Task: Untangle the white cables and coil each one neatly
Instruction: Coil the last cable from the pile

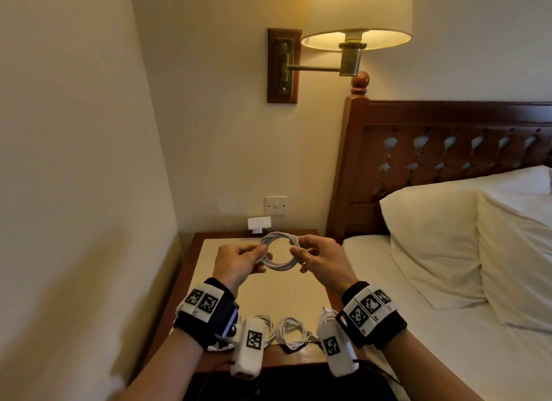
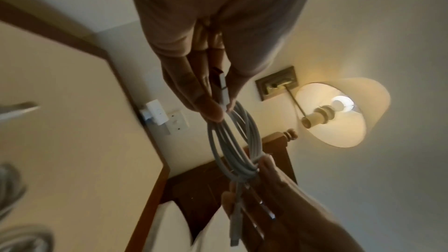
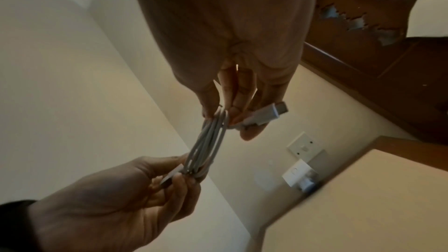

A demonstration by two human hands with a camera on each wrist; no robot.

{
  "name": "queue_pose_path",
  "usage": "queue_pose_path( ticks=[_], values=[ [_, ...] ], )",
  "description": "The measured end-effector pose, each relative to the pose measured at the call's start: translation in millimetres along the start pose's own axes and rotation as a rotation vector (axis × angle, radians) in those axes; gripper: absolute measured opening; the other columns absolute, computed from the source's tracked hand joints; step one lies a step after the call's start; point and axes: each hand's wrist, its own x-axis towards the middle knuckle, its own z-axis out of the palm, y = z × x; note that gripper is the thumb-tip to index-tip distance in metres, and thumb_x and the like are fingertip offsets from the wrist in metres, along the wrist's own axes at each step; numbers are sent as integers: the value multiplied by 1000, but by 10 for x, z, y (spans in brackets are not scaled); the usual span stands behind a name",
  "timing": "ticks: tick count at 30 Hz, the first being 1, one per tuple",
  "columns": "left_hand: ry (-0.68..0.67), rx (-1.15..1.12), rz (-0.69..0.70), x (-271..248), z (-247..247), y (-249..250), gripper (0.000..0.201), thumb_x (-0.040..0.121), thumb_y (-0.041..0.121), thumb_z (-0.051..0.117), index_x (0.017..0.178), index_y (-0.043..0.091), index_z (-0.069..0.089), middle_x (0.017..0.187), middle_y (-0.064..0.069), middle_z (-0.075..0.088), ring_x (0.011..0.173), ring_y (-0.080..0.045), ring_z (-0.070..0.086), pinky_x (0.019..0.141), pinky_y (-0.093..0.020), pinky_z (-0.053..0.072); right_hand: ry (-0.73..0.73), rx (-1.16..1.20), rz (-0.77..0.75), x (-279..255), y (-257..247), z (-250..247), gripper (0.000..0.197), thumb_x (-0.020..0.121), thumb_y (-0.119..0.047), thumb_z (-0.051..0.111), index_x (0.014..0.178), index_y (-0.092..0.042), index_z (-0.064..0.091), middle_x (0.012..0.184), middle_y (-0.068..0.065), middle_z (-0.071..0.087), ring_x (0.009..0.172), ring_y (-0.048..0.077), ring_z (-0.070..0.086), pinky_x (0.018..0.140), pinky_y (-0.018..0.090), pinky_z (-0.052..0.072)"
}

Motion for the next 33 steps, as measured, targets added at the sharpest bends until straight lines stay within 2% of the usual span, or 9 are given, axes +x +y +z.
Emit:
queue_pose_path(
  ticks=[6, 12, 15, 18, 21, 24, 26, 29, 33],
  values=[
    [45, -21, -261, 127, -81, -390, 11, 88, 1, 65, 87, -10, 70, 69, -14, 70, 57, -18, 62, 51, -20, 55, -20, -45, 140, -364, 566, 93, 36, 90, -26, 68, 125, -29, 59, 118, -15, 61, 104, 3, 60, 75, 13, 49],
    [185, 23, -494, 427, -312, -838, 12, 85, -1, 67, 89, -13, 66, 51, -11, 66, 34, -13, 55, 39, -21, 50, -263, -179, 334, -1269, 1205, 20, 21, 80, -32, 77, 100, -30, 71, 105, -17, 68, 94, 1, 65, 80, 9, 47],
    [184, 99, -526, 592, -302, -1009, 20, 88, 1, 65, 100, -16, 64, 62, -16, 66, 31, -13, 53, 37, -20, 46, -310, -196, 480, -1696, 1490, -34, 41, 60, -59, 79, 90, -32, 73, 91, -12, 74, 82, -4, 67, 78, 9, 48],
    [167, 201, -564, 745, -183, -1095, 17, 91, 5, 61, 84, -10, 66, 49, -11, 63, 35, -14, 56, 49, -24, 55, -398, -200, 626, -1928, 1696, -38, 15, 76, -30, 82, 88, -29, 74, 93, -9, 73, 83, -5, 66, 79, 8, 47],
    [116, 359, -560, 838, -64, -1183, 30, 92, 10, 58, 65, 1, 67, 43, -4, 62, 49, -16, 61, 70, -30, 57, -386, -218, 590, -2106, 1785, 2, 13, 79, -15, 79, 85, -26, 73, 87, -9, 72, 81, 0, 65, 75, 8, 46],
    [60, 468, -535, 881, 24, -1261, 22, 88, 10, 60, 67, 8, 58, 46, 2, 62, 57, -19, 61, 66, -31, 59, -283, -214, 590, -2168, 1779, -12, 15, 70, -11, 86, 73, -23, 76, 80, -2, 73, 70, 3, 66, 73, 10, 48],
    [73, 647, -477, 895, 58, -1306, 24, 87, 16, 61, 66, 4, 62, 60, -5, 66, 57, -22, 60, 58, -30, 55, -307, -229, 607, -2147, 1818, -14, 19, 70, -20, 87, 71, -34, 75, 82, -9, 74, 70, 1, 66, 75, 9, 48],
    [92, 831, -421, 890, 100, -1336, 32, 88, 20, 63, 61, 3, 62, 65, -10, 68, 56, -23, 60, 54, -28, 51, -324, -257, 589, -2145, 1914, -28, 23, 74, -30, 81, 79, -49, 69, 83, -23, 70, 76, -1, 66, 81, 12, 48],
    [106, 926, -409, 896, 119, -1341, 38, 89, 20, 65, 56, 4, 54, 60, -8, 61, 54, -22, 56, 54, -28, 47, -342, -252, 608, -2130, 1910, -37, 16, 73, -46, 79, 84, -51, 68, 86, -18, 71, 78, 0, 66, 83, 15, 48]
  ],
)
